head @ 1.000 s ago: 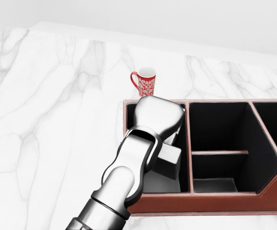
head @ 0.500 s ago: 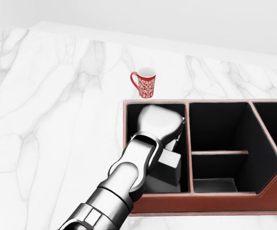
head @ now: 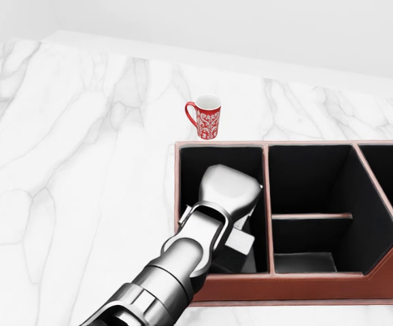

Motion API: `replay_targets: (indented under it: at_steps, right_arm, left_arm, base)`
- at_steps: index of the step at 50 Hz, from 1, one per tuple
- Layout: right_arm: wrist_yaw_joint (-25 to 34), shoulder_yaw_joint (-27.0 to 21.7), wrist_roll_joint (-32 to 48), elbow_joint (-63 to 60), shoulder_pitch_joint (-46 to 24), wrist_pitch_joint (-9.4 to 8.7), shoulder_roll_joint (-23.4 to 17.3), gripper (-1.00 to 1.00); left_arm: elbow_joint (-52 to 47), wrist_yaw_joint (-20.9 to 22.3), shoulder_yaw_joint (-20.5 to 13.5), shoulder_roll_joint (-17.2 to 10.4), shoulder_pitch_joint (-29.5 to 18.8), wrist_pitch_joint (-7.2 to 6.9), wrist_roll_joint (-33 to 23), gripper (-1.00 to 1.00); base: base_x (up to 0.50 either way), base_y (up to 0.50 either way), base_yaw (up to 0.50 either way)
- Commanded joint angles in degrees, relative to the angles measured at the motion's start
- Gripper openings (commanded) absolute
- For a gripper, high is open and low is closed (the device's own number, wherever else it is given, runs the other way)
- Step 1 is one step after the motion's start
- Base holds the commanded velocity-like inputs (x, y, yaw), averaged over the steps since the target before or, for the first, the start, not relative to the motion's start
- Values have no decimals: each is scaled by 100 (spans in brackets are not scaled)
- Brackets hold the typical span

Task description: Pick up the book and place it in the left compartment of the caddy.

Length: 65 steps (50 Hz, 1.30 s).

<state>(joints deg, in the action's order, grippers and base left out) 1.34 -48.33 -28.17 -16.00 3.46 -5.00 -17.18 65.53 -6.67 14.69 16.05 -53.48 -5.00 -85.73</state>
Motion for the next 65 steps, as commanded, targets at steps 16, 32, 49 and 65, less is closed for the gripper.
replay_targets:
  at_steps: [16, 32, 49, 65]
  right_arm:
    - [5, 31, 24, 36, -7, 0, -4, 100]
    - [16, 32, 52, 6, 4, 0, 16, 100]
    - [35, 32, 85, 9, 0, 0, 17, 100]
    - [47, 32, 93, 19, 21, 0, 32, 100]
  left_arm:
    - [788, -659, -173, -35, 124, 0, 211, -100]
    - [871, -902, -198, -164, 370, 0, 462, -100]
    - [859, -1137, -215, -267, 547, 0, 657, 100]
    - [-1499, -671, 105, -456, 1843, 0, 439, 100]
  base:
    - [0, 0, 0]
    - [0, 0, 0]
    - [0, 0, 0]
    - [0, 0, 0]
